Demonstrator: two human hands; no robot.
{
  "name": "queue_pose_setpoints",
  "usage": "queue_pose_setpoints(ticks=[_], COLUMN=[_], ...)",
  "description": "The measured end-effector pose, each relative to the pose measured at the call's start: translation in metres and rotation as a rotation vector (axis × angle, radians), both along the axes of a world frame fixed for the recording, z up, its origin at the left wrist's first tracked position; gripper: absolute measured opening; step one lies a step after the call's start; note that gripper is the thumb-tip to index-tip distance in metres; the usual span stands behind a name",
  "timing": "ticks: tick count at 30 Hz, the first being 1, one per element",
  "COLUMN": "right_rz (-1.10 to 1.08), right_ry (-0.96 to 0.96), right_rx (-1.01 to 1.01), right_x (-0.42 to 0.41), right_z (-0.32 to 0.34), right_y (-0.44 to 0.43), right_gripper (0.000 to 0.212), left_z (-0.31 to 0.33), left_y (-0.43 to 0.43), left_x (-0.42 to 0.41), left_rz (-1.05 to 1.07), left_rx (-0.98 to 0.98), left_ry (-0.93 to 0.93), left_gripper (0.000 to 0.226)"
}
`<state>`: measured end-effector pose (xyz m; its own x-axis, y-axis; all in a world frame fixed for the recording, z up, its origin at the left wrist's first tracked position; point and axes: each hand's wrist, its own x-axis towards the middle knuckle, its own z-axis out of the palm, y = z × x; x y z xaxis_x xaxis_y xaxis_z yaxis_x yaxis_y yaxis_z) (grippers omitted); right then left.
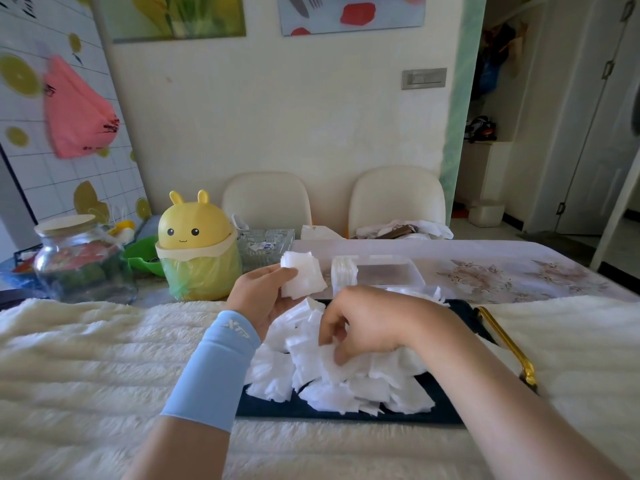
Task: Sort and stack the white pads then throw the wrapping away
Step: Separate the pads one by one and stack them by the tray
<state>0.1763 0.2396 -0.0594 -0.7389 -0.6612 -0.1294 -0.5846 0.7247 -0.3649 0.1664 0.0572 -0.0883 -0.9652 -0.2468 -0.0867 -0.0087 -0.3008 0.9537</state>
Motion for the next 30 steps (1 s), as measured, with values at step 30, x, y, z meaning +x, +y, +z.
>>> queue_pose_setpoints(ticks=[30], right_rz=[-0.551], right_ry=[-0.103], right_rx=[-0.902], right_x=[-0.032], right_z=[0.002], right_y=[0.012], right_gripper=[0.035], left_z=[0.015], left_y=[0.03], left_x=[0.017], left_rz=[-0.334], left_rx=[0.027], left_ry=[0.12], left_gripper=[0.04])
